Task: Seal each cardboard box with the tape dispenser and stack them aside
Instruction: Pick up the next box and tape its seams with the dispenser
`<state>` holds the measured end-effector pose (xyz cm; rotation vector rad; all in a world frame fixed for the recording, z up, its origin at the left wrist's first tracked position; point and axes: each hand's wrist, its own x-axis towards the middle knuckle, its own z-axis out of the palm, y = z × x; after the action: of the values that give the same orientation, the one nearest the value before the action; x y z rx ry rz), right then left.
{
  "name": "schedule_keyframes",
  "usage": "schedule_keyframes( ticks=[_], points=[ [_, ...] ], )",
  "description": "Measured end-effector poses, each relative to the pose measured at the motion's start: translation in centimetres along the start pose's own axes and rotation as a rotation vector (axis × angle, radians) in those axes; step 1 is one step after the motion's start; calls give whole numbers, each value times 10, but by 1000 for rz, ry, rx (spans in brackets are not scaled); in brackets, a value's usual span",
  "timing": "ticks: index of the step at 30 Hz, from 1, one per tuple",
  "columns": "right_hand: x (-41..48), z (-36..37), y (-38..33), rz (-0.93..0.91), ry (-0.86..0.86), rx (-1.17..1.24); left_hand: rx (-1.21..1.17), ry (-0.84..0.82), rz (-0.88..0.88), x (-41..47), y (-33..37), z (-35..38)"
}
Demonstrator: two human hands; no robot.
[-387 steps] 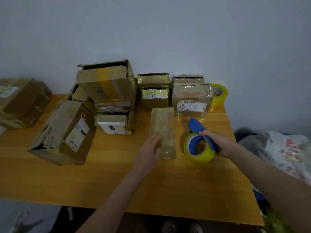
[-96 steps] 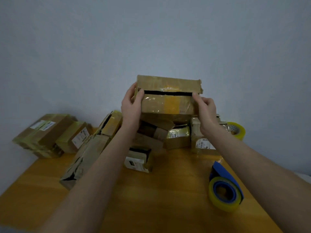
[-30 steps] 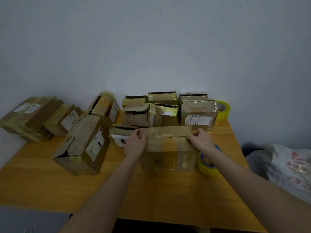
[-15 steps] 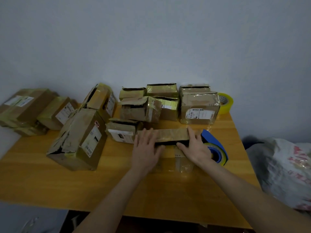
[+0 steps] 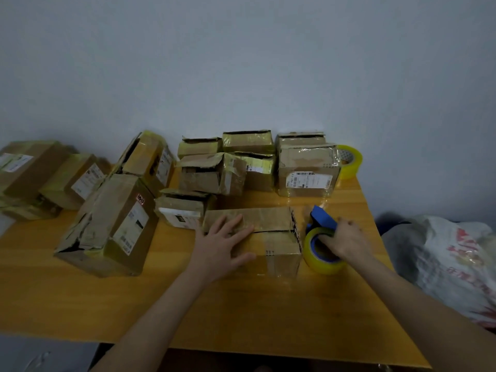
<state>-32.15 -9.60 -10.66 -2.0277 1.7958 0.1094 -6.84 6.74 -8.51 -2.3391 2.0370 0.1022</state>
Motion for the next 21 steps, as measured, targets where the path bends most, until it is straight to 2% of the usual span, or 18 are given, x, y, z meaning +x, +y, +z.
schedule_keyframes(
  ticks=[2, 4, 9, 13, 16, 18, 21],
  points=[
    [7, 10, 18, 90, -115, -21, -29, 12, -1, -2, -2, 1],
    [12, 19, 29, 132, -182, 92, -65, 45, 5, -4, 0, 2],
    [21, 14, 39, 138, -141, 303, -100, 89, 2, -4, 1, 2],
    [21, -26, 43, 132, -74, 667, -132, 64, 18, 0, 15, -1],
    [19, -80, 35, 35, -65, 905, -154, 47, 55, 8, 40, -2],
    [13, -113, 22, -87, -164, 1030, -163, 44, 61, 13, 51, -2],
    [-3, -138, -6, -322, -333, 995, -174, 54, 59, 16, 53, -4]
  ],
)
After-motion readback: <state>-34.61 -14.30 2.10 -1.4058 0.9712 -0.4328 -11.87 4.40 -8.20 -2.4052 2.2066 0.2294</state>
